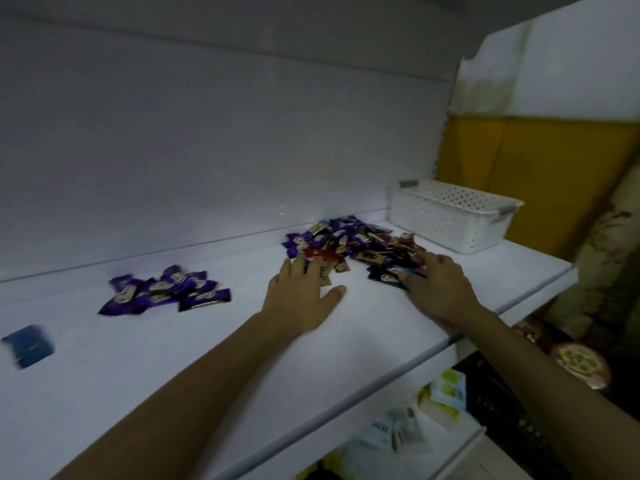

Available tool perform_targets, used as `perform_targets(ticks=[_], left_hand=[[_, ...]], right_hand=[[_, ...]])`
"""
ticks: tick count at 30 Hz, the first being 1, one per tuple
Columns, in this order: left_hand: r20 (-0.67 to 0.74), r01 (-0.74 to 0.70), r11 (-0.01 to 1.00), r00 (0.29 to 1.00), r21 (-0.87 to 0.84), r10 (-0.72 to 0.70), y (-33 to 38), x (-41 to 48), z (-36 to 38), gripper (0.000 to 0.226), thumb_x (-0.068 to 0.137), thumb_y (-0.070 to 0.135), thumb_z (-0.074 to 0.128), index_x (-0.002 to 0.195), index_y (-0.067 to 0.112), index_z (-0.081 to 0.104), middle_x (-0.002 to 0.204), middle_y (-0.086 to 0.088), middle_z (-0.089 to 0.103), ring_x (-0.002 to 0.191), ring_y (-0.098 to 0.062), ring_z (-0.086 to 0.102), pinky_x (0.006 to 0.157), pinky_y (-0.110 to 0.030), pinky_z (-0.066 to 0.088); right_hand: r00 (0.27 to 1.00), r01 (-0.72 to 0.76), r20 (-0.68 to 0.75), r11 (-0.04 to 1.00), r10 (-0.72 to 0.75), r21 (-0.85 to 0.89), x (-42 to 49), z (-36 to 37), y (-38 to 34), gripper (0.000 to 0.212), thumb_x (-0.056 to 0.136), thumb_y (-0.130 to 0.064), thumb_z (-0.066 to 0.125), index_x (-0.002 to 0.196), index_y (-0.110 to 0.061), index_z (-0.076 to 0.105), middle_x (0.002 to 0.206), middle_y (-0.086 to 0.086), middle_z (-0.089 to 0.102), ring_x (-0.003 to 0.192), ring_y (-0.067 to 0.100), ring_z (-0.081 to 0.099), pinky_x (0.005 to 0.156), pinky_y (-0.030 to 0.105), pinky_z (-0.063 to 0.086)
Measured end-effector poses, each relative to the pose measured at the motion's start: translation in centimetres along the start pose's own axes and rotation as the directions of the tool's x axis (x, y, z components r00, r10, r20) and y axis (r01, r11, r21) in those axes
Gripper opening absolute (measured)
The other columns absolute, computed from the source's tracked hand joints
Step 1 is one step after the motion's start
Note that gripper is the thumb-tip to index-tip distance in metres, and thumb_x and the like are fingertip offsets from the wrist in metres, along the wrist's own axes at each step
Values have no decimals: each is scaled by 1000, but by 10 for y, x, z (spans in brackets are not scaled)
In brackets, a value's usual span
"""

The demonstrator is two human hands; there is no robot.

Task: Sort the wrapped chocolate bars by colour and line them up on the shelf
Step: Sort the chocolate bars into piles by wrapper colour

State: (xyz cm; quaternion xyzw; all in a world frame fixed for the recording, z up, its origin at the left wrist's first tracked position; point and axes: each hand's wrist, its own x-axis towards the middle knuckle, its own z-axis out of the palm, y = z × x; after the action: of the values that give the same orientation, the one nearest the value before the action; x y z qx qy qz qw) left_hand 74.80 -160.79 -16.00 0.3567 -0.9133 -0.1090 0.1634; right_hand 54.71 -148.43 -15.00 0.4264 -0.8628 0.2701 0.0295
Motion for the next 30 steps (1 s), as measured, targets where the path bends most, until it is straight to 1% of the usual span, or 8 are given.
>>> perform_targets(ticks=[3,6,13,17,20,23,26,30], left_hand=[[-38,9,1000,999,-7,-9,2,6,13,73,93,62,34,151,20,21,158,-10,21,144,-26,19,117,-42,21],[-87,-21,998,996,-57,16,1,5,18,72,93,62,36,151,21,23,158,-7,21,145,-21,18,115,-35,19],[-91,-31,997,996,-67,25,9,-2,8,70,92,57,45,147,17,31,155,-9,28,142,-24,25,114,-40,27],[-120,-75,996,990,-44,70,13,-5,2,63,91,55,49,139,15,43,139,-11,47,125,-29,42,102,-41,39],[-145,-77,997,987,-14,75,12,-7,3,70,85,62,42,134,13,48,130,-13,53,117,-31,48,94,-39,41],[-152,-87,996,985,9,87,9,-6,4,68,84,64,38,129,16,52,124,-9,58,107,-25,53,83,-34,42],[-179,-127,992,976,-10,123,10,-5,3,57,87,64,42,118,20,59,111,0,61,90,-11,50,71,-26,35],[-161,-125,992,979,-5,123,11,-6,1,65,79,72,41,121,24,58,114,3,59,101,-15,53,81,-30,42]], right_hand=[[991,94,100,994,-88,-59,6,8,11,58,93,-54,42,139,-18,42,132,12,54,116,31,50,97,39,42],[982,135,148,986,-120,-97,5,15,15,67,91,-63,32,143,-22,37,143,11,44,127,29,41,106,41,34],[984,123,137,990,-112,-68,-1,14,13,72,90,-64,33,143,-15,36,143,15,42,127,31,40,108,42,33],[984,140,119,989,-133,-54,-3,11,13,70,92,-62,33,140,-12,41,140,16,44,124,33,42,107,42,33],[979,183,108,981,-175,-71,-1,14,17,65,93,-59,35,138,-11,44,139,16,46,124,34,42,107,42,33],[966,258,43,964,-256,-58,-2,14,19,56,94,-55,40,131,-15,53,127,12,57,116,32,50,100,41,40],[925,380,-10,924,-380,-36,-5,12,18,47,91,-57,46,112,-19,65,102,6,68,96,26,60,82,38,48],[879,477,24,879,-477,7,5,2,18,49,81,-65,55,104,-23,68,99,-3,68,92,19,61,73,30,42]])
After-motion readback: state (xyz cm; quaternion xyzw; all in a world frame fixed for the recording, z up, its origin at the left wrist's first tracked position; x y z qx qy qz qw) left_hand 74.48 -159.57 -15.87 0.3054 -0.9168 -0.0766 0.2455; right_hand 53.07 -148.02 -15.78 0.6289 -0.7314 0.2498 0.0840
